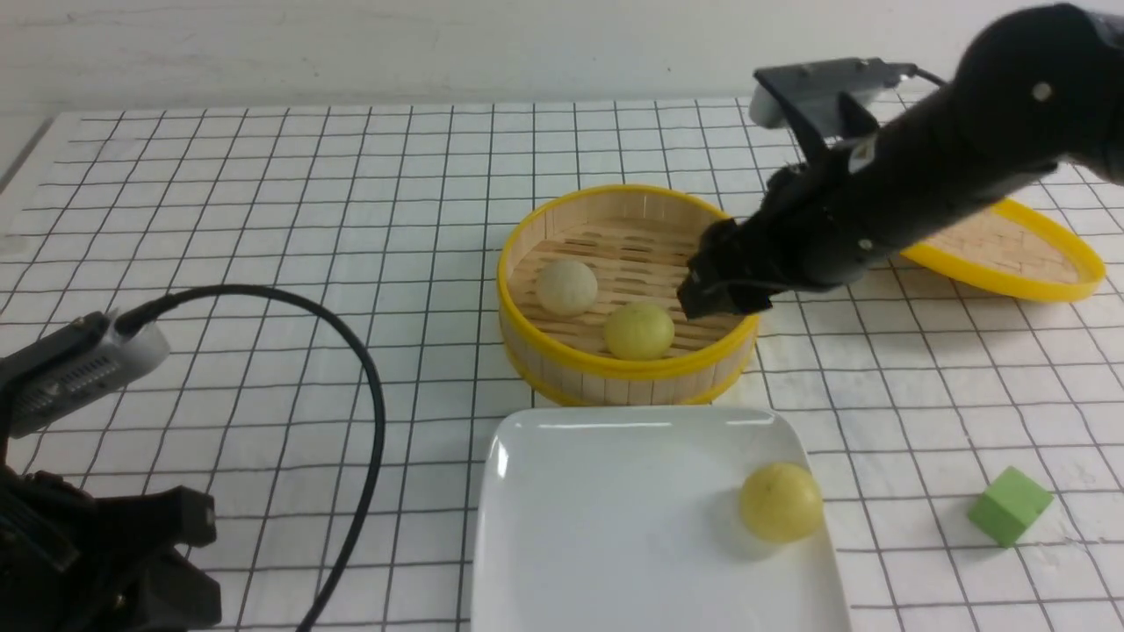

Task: Put the steamed buns into the plate on the white-black tablecloth.
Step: 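Reach toward a bun in the bamboo steamer with the right gripper, then move the steamed bun from the bamboo steamer onto the white plate with the right gripper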

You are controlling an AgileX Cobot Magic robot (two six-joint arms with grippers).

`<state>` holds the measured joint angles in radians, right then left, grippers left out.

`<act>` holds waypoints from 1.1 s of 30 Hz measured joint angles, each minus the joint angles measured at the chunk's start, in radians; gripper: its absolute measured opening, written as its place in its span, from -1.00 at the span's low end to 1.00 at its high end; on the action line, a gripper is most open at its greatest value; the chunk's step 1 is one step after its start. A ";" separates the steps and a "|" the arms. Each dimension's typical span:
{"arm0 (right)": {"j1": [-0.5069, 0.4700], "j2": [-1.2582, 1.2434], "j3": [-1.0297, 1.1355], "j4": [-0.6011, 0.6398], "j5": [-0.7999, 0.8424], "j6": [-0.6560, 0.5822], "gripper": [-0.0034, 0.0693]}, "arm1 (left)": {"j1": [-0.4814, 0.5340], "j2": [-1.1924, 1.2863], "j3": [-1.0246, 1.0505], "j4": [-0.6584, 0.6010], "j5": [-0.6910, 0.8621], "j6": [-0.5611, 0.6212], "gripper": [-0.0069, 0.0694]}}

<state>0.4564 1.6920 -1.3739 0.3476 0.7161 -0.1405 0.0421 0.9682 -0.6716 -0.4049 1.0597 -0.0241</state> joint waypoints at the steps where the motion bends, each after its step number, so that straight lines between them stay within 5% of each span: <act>1: 0.000 0.047 -0.047 -0.010 0.000 0.000 0.40 | 0.000 0.000 0.000 0.000 0.000 0.000 -0.39; 8: 0.000 0.299 -0.242 -0.021 0.000 -0.002 0.36 | 0.000 0.000 0.000 0.004 0.000 0.000 -0.37; 13: 0.000 0.411 -0.297 -0.021 0.001 -0.047 0.15 | 0.000 0.000 0.000 0.006 -0.002 0.000 -0.36; 16: 0.000 0.429 -0.306 -0.020 -0.007 -0.069 -0.24 | 0.000 0.000 0.000 0.012 -0.018 0.000 -0.35; 17: 0.000 0.427 -0.309 -0.020 -0.007 -0.075 -0.56 | 0.000 0.000 0.000 0.014 -0.029 0.000 -0.35; 20: 0.000 0.404 -0.309 -0.025 0.030 -0.089 -0.85 | 0.000 0.000 0.000 0.014 -0.043 0.000 -0.34; 27: 0.001 0.169 -0.303 -0.041 0.269 -0.093 -0.87 | 0.000 0.000 0.000 0.015 -0.047 0.000 -0.32; 33: 0.003 -0.077 -0.138 0.127 0.400 -0.116 -0.86 | 0.000 0.000 0.000 0.015 -0.044 0.000 -0.31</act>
<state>0.4598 1.6147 -1.5116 0.4745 1.1161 -0.2562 0.0421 0.9682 -0.6716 -0.3899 1.0162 -0.0241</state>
